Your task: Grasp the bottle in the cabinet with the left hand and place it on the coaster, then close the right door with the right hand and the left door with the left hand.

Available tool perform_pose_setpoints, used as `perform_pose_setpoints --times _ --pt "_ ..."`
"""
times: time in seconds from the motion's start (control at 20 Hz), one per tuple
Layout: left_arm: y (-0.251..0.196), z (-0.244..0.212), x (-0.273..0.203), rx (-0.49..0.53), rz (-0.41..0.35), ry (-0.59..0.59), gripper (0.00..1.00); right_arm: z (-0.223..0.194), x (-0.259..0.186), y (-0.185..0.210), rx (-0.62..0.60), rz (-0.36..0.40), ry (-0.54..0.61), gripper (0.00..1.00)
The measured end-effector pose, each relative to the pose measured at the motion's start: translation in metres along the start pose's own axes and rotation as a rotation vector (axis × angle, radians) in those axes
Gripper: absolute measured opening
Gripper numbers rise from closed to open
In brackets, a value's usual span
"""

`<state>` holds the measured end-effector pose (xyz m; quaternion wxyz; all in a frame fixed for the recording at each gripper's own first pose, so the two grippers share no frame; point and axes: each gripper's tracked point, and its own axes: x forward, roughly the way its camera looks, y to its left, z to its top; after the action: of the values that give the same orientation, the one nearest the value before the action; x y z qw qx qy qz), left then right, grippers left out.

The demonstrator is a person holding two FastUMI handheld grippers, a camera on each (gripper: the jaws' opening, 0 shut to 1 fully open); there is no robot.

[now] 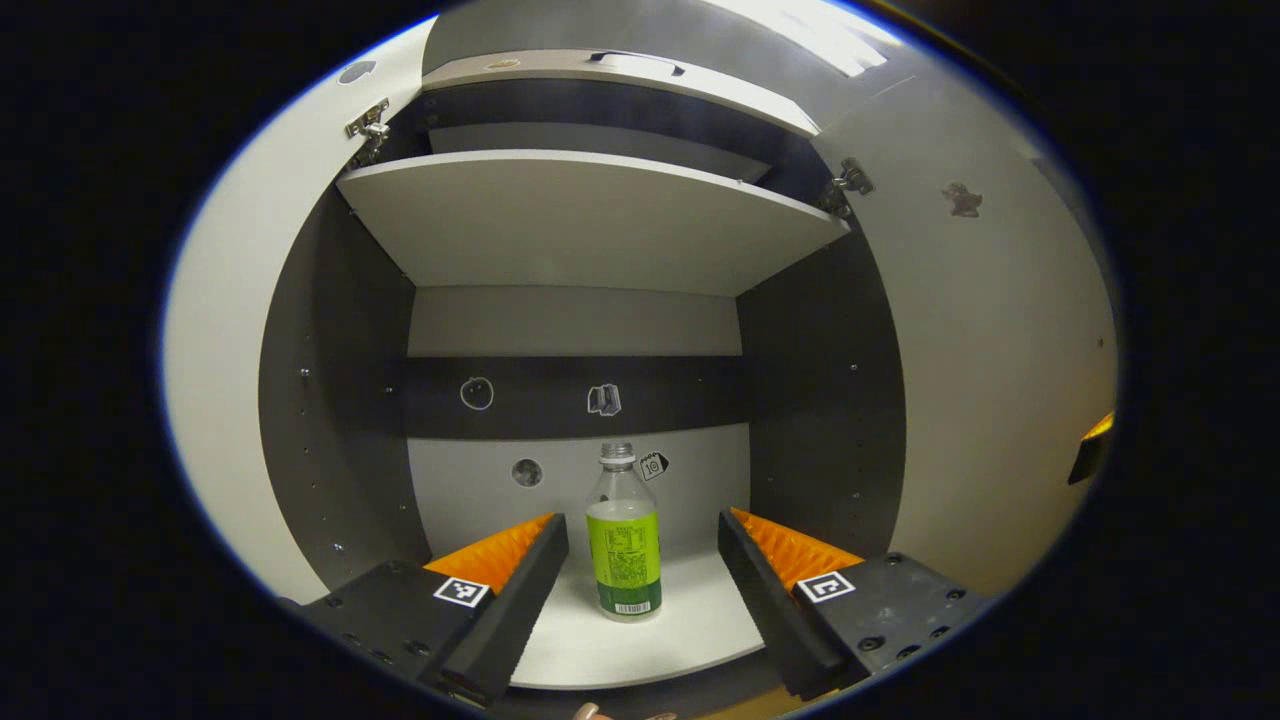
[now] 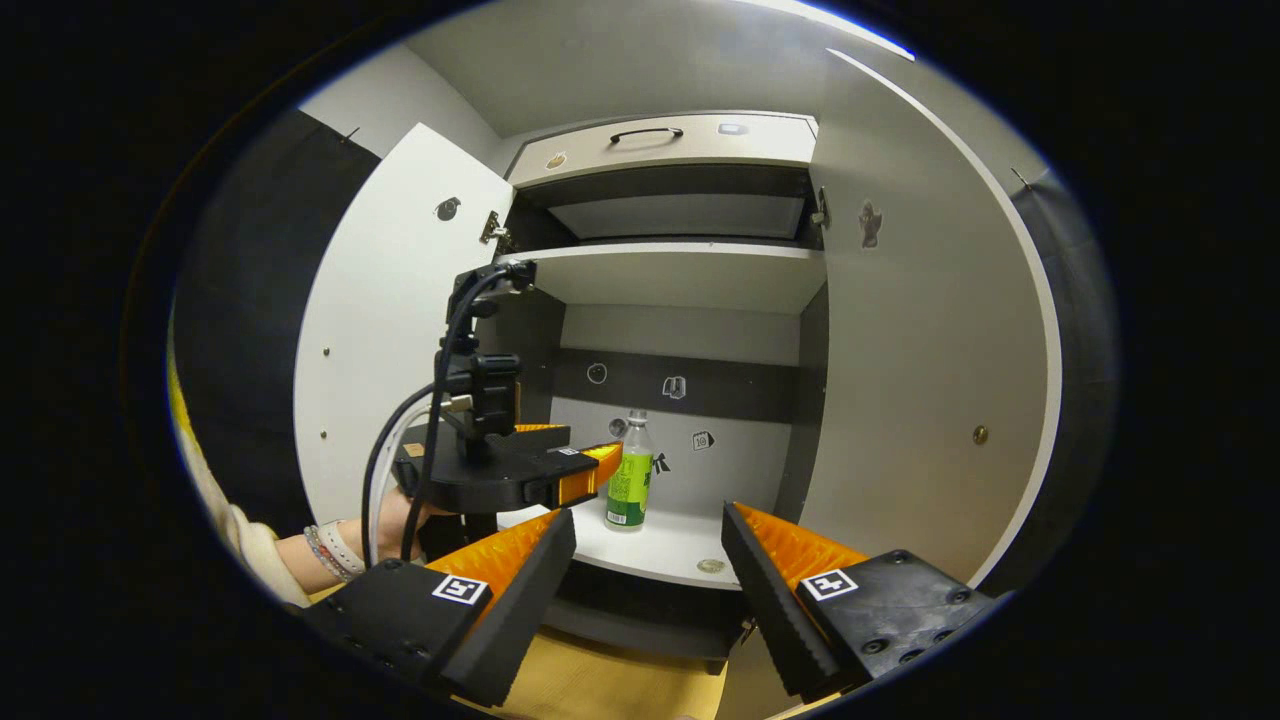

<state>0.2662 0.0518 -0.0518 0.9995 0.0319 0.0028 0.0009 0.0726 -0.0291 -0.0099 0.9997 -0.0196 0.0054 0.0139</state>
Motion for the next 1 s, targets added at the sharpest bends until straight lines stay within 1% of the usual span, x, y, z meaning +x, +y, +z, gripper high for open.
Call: perform_pose_setpoints --times 0.1,0.25,0.35,0.5,0.7,0.9,1.0 --pt "-0.001 -0.008 0.019 0.027 -0.011 0.01 0.96 -0.001 0.004 0.0 -0.005 0.002 0.003 0.98" --pt "-0.002 -0.02 0.044 0.029 -0.023 0.015 0.96 -0.001 0.009 -0.002 -0.022 0.0 0.003 0.98" --pt "0.001 -0.028 0.06 0.016 -0.014 0.016 0.95 -0.001 0.014 -0.001 -0.032 0.007 0.003 0.97" --pt "0.01 -0.047 0.081 -0.003 0.004 0.049 0.96 -0.004 0.019 0.002 -0.048 0.022 0.011 0.97" --pt "0.021 -0.064 0.102 -0.033 0.021 0.072 0.96 -0.007 0.028 0.001 -0.067 0.03 0.017 0.98" --pt "0.02 -0.07 0.116 -0.04 0.008 0.088 0.95 -0.009 0.036 -0.005 -0.058 0.027 0.034 0.98" --pt "0.013 -0.07 0.119 -0.044 -0.004 0.091 0.92 -0.009 0.037 -0.008 -0.048 0.02 0.036 0.98"
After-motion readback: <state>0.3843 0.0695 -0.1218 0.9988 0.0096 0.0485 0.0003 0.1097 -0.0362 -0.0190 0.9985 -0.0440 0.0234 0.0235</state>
